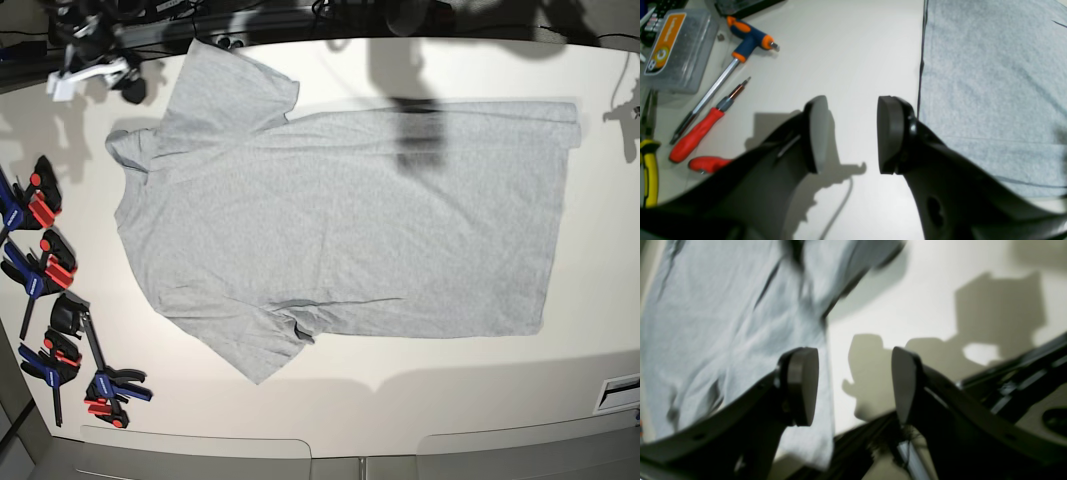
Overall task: Fold the T-shirt properly
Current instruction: 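Release the shoulder corners and lift both grippers, then grasp the sleeve near the right gripper and fold it onto the body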
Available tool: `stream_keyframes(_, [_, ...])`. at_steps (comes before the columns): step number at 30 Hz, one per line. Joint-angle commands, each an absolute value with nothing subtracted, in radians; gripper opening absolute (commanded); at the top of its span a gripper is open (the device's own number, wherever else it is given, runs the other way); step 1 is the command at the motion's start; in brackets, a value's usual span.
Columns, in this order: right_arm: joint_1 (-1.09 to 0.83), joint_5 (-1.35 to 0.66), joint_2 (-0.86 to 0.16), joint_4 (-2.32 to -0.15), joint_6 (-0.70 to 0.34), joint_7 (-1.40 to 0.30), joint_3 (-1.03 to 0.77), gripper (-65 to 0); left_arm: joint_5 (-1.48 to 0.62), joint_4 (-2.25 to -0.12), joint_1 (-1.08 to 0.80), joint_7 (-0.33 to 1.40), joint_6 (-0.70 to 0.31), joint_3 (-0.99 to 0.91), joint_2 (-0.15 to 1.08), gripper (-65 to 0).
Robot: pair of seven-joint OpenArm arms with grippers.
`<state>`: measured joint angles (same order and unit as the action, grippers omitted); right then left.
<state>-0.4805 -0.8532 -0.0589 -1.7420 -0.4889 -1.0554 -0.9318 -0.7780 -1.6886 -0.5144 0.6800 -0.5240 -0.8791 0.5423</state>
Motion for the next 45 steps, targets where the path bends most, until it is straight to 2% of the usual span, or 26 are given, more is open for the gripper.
stream_keyframes(1, [-0.486, -0.862, -0.056, -1.756, -0.502, -1.036, -0.925, -32.6, -0.792, -1.703, -0.515, 0.657, -0.523, -0.890, 0.563, -42.3])
stream_keyframes(13, [-0.500, -0.744, 0.037, -1.754, -0.480, -1.034, -0.754, -32.6, -0.805, -1.703, -0.515, 0.657, -0.523, -0.890, 0.563, -42.3])
stream_keyframes(25, [-0.572, -0.740, 0.050, -1.754, -0.482, -1.036, -0.746, -32.6, -0.805, -1.703, -0.515, 0.657, -0.523, -0.890, 0.563, -42.3])
stream_keyframes(27, [-0.570, -0.744, 0.050, -1.754, -0.482, -1.036, -0.746, -37.6, -0.805, -1.703, -0.515, 0.657, -0.523, -0.890, 0.563, -42.4])
stream_keyframes(31, [-0.565, -0.802, 0.050, -1.754, -0.517, -1.037, -0.746, -63.0, -0.805, -1.703, -0.515, 0.657, -0.523, -0.890, 0.563, -42.4])
stream_keyframes(32, [-0.564, -0.824, 0.050, -1.754, -0.521, -1.037, -0.746, -65.0, -0.805, -1.703, -0.515, 0.657, -0.523, -0.890, 0.563, -42.4])
stream_keyframes(38, [-0.503, -0.946, 0.050, -1.754, -0.544, -1.035, -0.746, -65.0, -0.805, -1.703, -0.515, 0.657, -0.523, -0.890, 0.563, -42.4])
stream_keyframes(45, [-0.320, -0.887, 0.050, -1.754, -0.546, -1.028, -0.697, -65.0, -0.805, -1.703, -0.515, 0.657, -0.523, -0.890, 0.564, -42.4])
